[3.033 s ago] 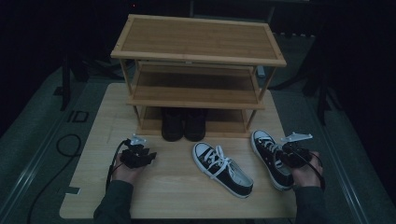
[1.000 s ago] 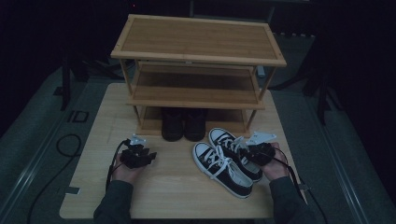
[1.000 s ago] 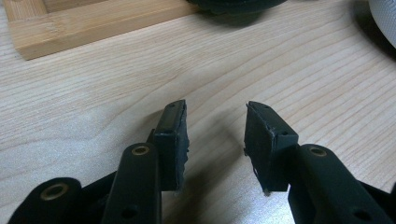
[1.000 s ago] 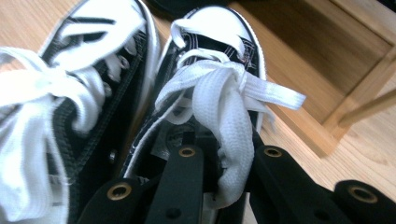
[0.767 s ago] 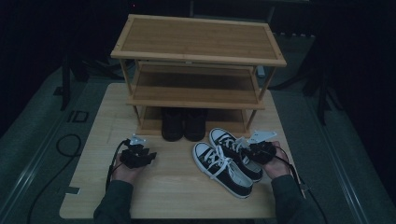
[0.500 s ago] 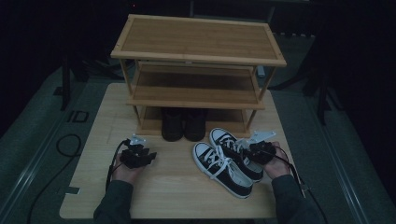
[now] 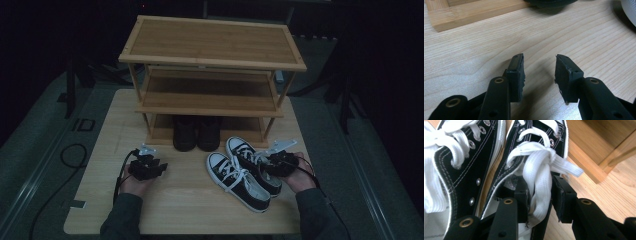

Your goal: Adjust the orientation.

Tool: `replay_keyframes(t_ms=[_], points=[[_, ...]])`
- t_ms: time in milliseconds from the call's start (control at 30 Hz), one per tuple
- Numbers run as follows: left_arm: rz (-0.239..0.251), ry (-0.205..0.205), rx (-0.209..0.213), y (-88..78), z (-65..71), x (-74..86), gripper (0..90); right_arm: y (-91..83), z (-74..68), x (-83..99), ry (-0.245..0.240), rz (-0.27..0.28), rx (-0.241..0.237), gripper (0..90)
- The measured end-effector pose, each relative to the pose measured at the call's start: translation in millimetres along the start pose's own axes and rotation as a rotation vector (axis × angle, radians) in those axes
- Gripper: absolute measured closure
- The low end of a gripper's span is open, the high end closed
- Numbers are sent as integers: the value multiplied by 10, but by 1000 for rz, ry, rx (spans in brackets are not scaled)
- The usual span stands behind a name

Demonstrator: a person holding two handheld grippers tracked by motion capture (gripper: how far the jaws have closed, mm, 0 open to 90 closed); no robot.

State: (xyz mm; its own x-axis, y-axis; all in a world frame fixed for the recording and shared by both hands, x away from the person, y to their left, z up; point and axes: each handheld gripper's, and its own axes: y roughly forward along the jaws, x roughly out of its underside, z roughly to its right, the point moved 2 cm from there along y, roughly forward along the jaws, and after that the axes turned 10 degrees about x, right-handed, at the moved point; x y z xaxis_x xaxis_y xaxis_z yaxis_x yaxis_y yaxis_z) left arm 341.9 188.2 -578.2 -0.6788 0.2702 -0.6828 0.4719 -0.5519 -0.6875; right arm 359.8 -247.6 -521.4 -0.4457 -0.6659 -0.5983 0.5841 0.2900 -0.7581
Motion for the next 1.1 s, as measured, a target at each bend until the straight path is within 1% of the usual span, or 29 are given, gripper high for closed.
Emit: replay_keyframes(t_ms=[67,167,233,333,567,767,867,967,1100], points=[[0,0,0,0,-1,0,593,-30,15,2,7,2,-1,645],[1,-1,0,0,0,0,593,-68,33,14,21,-12,1,614],[1,0,0,0,-1,0,593,-92,37,21,21,-19,-12,608],[1,-1,0,0,-1,1,593,-132,37,13,22,-30,-15,592],[3,-4,6,-2,-6,2,592,-269,61,-25,35,-25,-35,544],[7,-8,12,-3,-14,2,593,-412,110,-55,68,-9,-21,532],[9,-9,13,0,-15,1,593,-486,124,-92,56,11,-12,522],[10,-9,13,1,-16,1,593,-549,115,-129,45,19,-10,511],[10,-8,13,1,-15,1,593,-603,56,-173,21,31,-25,504]])
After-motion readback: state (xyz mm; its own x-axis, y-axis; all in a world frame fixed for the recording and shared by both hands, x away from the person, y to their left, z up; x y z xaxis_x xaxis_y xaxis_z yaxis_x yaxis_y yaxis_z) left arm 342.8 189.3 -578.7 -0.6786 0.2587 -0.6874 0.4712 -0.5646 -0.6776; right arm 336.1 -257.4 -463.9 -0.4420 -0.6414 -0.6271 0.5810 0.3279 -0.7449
